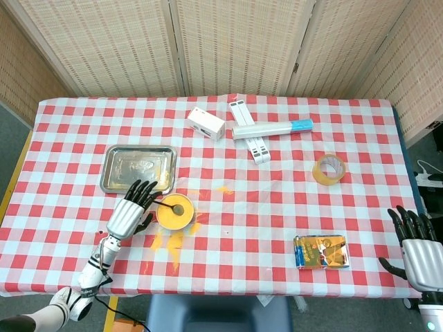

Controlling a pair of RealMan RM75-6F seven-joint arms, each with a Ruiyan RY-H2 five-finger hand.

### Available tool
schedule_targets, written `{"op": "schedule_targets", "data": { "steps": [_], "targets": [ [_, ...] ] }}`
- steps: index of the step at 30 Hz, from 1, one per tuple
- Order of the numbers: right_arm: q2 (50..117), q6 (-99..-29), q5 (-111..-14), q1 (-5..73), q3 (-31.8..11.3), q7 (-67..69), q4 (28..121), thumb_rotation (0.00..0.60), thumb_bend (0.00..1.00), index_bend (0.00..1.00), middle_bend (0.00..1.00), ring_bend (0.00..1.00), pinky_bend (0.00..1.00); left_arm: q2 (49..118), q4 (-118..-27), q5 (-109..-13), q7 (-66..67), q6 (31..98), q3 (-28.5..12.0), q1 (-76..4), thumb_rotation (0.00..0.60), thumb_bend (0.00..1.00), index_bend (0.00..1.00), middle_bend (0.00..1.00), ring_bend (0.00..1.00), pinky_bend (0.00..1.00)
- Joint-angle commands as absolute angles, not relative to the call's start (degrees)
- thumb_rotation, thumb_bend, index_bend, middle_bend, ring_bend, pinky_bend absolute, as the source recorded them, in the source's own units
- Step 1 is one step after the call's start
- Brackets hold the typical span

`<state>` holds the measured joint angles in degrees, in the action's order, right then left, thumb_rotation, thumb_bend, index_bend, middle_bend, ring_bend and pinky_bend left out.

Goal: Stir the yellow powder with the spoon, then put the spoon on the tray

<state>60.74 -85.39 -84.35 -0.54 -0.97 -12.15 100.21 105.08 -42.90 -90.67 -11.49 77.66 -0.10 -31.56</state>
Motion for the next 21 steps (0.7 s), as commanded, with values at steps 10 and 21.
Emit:
{"op": "schedule_targets", "data": {
  "steps": [10,21],
  "targets": [
    [60.9,-85.8,-84.3,-0.8,-1.0,-12.7,100.4,0.600,0.08,0.00,0.00,0.00,0.00,97.7,-52.1,-90.1,-12.9,73.6,-0.8,-32.2,0.600,0.50,0.39,0.00,0.00,0.00],
    [61.1,-85.4,-83.6,-0.6,-1.2,-13.3,100.3,0.600,0.08,0.00,0.00,0.00,0.00,100.8,-45.7,-91.4,-10.8,74.8,-1.3,-33.2,0.600,0.51,0.39,0.00,0.00,0.00]
  ]
}}
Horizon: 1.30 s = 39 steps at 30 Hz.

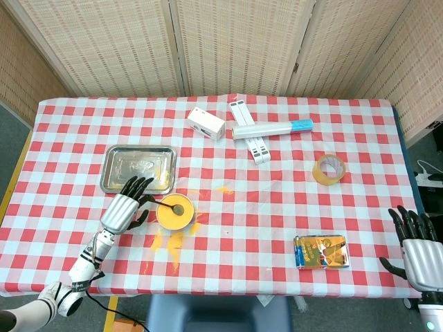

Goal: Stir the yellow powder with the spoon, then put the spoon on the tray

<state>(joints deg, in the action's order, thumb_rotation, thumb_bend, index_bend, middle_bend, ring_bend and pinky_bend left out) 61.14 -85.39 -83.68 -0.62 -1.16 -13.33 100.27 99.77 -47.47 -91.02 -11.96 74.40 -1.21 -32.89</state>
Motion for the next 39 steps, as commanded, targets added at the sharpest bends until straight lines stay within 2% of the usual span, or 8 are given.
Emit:
{"op": "schedule_targets", "data": {
  "steps": [1,14,39],
  "targets": [
    [61.1,-85.5,-83.6,-0.7,-1.2,-13.3,100.3,0.600,0.09,0.00,0.00,0.00,0.00,101.3,-44.8,-91.6,-10.4,75.1,-1.3,-33.2,0.600,0.51,0.38,0.00,0.00,0.00],
    [61.0,-85.9,-83.5,-0.9,-1.3,-13.3,100.3,0.600,0.08,0.00,0.00,0.00,0.00,107.2,-32.1,-92.7,-9.6,78.2,-1.3,-33.7,0.600,0.52,0.41,0.00,0.00,0.00],
    [61.4,-85.6,-83.1,-0.8,-1.4,-14.2,100.3,0.600,0.09,0.00,0.00,0.00,0.00,109.6,-26.9,-92.4,-10.2,79.2,-0.8,-33.4,0.600,0.52,0.44,0.00,0.00,0.00]
  ]
}}
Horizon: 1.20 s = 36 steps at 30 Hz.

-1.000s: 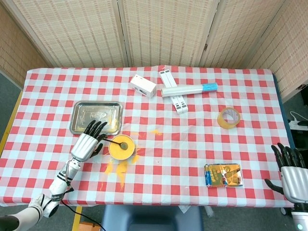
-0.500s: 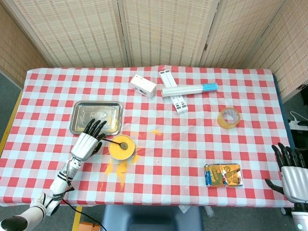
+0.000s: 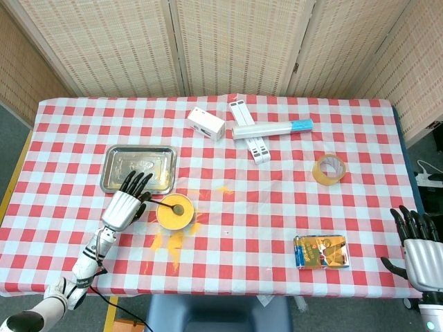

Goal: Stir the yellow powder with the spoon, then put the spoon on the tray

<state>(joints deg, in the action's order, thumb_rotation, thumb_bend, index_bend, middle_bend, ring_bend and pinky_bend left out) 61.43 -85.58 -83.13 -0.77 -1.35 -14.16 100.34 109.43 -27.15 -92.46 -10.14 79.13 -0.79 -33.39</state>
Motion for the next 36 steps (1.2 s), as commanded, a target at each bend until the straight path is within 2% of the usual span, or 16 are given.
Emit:
{"op": "schedule_targets", "data": {
  "steps": [1,8,11,15,18,21,26,28,36],
  "targets": [
    [61.5,-85.6,-83.1,-0.8,-1.4,-14.2,100.3,0.600,0.09,0.00,0.00,0.00,0.00,109.7,-26.7,-92.4,-10.2,79.4,-0.8,-33.4,0.600,0.52,0.44,0.00,0.00,0.00],
    [61.5,-85.6,-83.2,-0.8,-1.3,-14.4,100.4,0.600,0.09,0.00,0.00,0.00,0.00,109.7,-26.3,-92.4,-9.9,79.8,-0.5,-33.1,0.600,0.52,0.43,0.00,0.00,0.00],
    [61.5,-85.6,-83.2,-0.8,-1.3,-14.4,100.3,0.600,0.09,0.00,0.00,0.00,0.00,109.1,-27.3,-92.5,-10.0,79.9,-0.2,-32.7,0.600,0.50,0.34,0.00,0.00,0.00],
    [61.5,-85.6,-83.3,-0.7,-1.3,-14.5,100.3,0.600,0.09,0.00,0.00,0.00,0.00,107.5,-30.3,-92.3,-10.2,78.4,0.2,-32.6,0.600,0.41,0.18,0.00,0.00,0.00],
    [61.4,-85.8,-83.6,-0.9,-1.2,-14.3,100.4,0.600,0.09,0.00,0.00,0.00,0.00,105.9,-33.2,-92.2,-9.6,77.5,0.3,-32.7,0.600,0.40,0.15,0.00,0.00,0.00],
    [61.3,-86.1,-83.8,-1.0,-1.1,-14.1,100.4,0.600,0.09,0.00,0.00,0.00,0.00,105.3,-34.5,-92.2,-8.6,77.9,0.1,-32.7,0.600,0.40,0.17,0.00,0.00,0.00],
    [61.2,-86.6,-84.0,-1.3,-1.0,-13.9,100.4,0.600,0.09,0.00,0.00,0.00,0.00,107.0,-31.2,-93.1,-9.5,80.7,0.0,-32.7,0.600,0.41,0.38,0.00,0.00,0.00],
    [61.2,-86.7,-84.0,-1.4,-1.0,-13.9,100.4,0.600,0.09,0.00,0.00,0.00,0.00,107.9,-29.2,-93.2,-10.5,81.1,0.0,-32.6,0.600,0.44,0.43,0.00,0.00,0.00],
    [61.3,-86.3,-83.9,-1.3,-1.1,-14.1,100.3,0.600,0.09,0.00,0.00,0.00,0.00,109.8,-24.6,-93.7,-12.0,82.7,0.5,-32.4,0.600,0.46,0.46,0.00,0.00,0.00]
  ]
}}
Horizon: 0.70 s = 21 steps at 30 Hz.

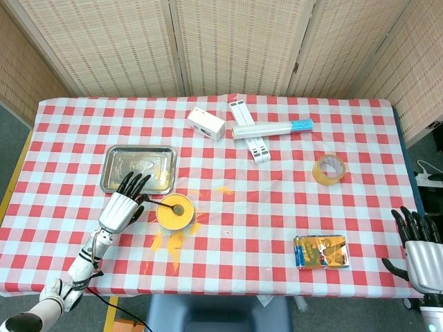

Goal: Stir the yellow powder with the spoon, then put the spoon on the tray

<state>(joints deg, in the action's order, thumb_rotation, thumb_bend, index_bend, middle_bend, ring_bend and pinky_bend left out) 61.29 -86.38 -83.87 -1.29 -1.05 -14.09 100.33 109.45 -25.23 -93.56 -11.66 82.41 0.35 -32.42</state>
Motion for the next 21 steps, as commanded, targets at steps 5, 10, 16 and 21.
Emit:
{"op": "schedule_targets", "data": {
  "steps": [5,10,16,21],
  "targets": [
    [61.4,-86.3,-83.9,-1.3,-1.1,-14.3,100.4,0.600,0.09,0.00,0.00,0.00,0.00,110.4,-23.6,-93.9,-11.8,82.7,0.8,-32.5,0.600,0.46,0.43,0.00,0.00,0.00],
    [61.4,-86.3,-83.8,-1.3,-1.1,-14.4,100.4,0.600,0.09,0.00,0.00,0.00,0.00,110.7,-23.0,-93.6,-11.4,82.1,0.7,-32.7,0.600,0.46,0.39,0.00,0.00,0.00],
    [61.3,-86.5,-84.0,-1.4,-1.1,-14.1,100.5,0.600,0.09,0.00,0.00,0.00,0.00,111.3,-22.0,-93.4,-11.2,82.3,0.6,-32.8,0.600,0.47,0.40,0.00,0.00,0.00],
    [61.4,-86.5,-84.0,-1.4,-1.0,-14.2,100.5,0.600,0.09,0.00,0.00,0.00,0.00,111.4,-21.6,-93.4,-11.0,82.7,0.7,-32.8,0.600,0.47,0.42,0.00,0.00,0.00]
  ]
}}
